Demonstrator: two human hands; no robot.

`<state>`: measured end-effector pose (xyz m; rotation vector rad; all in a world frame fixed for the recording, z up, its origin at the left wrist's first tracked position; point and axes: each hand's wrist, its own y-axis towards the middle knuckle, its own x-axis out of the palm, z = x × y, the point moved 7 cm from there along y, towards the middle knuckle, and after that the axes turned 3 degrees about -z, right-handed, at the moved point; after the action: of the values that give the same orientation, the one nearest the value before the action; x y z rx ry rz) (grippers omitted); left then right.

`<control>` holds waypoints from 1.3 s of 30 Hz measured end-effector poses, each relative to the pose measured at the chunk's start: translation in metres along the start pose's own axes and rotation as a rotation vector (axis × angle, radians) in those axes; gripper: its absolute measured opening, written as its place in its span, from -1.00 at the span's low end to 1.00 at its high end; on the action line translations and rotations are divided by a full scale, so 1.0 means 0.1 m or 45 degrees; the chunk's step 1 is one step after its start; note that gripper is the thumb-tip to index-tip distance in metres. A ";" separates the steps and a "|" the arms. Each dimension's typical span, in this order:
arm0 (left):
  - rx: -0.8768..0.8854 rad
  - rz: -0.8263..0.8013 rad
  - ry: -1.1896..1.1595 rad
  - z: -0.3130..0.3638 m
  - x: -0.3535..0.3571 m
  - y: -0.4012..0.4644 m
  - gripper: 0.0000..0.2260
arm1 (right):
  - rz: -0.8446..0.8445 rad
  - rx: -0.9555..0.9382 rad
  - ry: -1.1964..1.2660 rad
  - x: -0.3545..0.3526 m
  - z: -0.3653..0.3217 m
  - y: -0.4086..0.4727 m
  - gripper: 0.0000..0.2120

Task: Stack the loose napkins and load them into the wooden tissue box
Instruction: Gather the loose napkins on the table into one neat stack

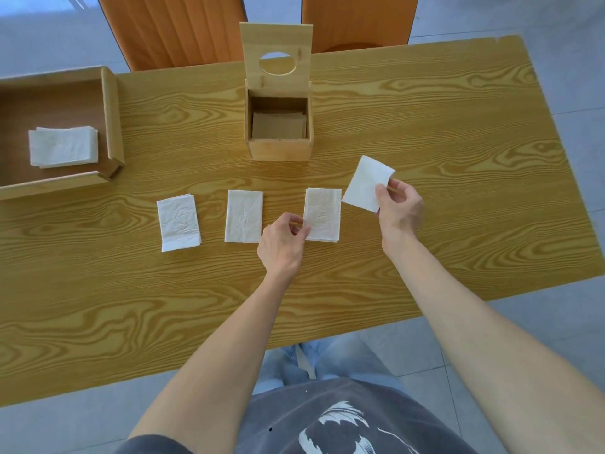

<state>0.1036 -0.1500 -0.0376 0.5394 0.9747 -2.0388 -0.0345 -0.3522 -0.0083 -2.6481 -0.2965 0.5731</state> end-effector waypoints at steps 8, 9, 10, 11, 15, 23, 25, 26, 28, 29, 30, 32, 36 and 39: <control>0.009 -0.008 0.015 0.01 -0.03 -0.01 -0.84 | -0.409 0.058 -0.040 0.37 0.21 -0.27 -0.79; 0.010 -0.008 0.015 0.02 -0.03 -0.01 -0.84 | -0.425 0.087 -0.031 0.40 0.26 -0.30 -0.79; 0.011 -0.006 0.015 0.02 -0.03 -0.01 -0.84 | -0.439 0.115 -0.020 0.43 0.30 -0.32 -0.78; 0.010 -0.002 0.018 0.02 -0.04 -0.01 -0.85 | -0.447 0.137 -0.014 0.46 0.34 -0.34 -0.77; 0.002 0.003 0.042 0.02 -0.06 0.00 -0.85 | -0.407 0.152 -0.034 0.53 0.39 -0.38 -0.80; 0.022 -0.063 0.002 0.02 -0.06 -0.02 -0.82 | -0.157 0.033 -0.508 0.49 0.38 -0.38 -0.83; 0.072 -0.063 -0.006 0.05 -0.13 -0.03 -0.79 | -0.152 0.034 -0.609 0.48 0.40 -0.39 -0.74; 0.088 -0.025 -0.015 0.04 -0.21 -0.03 -0.77 | -0.153 0.034 -0.633 0.48 0.38 -0.39 -0.68; 0.094 0.114 0.002 -0.02 -0.42 -0.03 -0.74 | -0.146 0.043 -0.681 0.49 0.36 -0.40 -0.55; 0.074 0.195 0.028 -0.08 -0.53 -0.02 -0.72 | -0.149 0.046 -0.699 0.50 0.33 -0.41 -0.51; 0.035 0.264 0.054 -0.17 -0.64 -0.01 -0.68 | -0.162 0.052 -0.704 0.52 0.33 -0.41 -0.50; -0.087 0.345 0.090 -0.38 -0.81 0.03 -0.56 | -0.202 0.051 -0.694 0.57 0.32 -0.42 -0.55; -0.286 0.281 0.133 -0.61 -0.91 0.14 -0.47 | -0.259 0.038 -0.680 0.66 0.31 -0.47 -0.66; -0.323 0.244 0.206 -0.59 -0.90 0.19 -0.48 | -0.278 0.043 -0.700 0.74 0.30 -0.49 -0.71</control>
<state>0.1745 -0.0679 -0.0236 0.6411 1.2084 -1.6920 0.0131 -0.2764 -0.0371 -2.3359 -0.7142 1.2081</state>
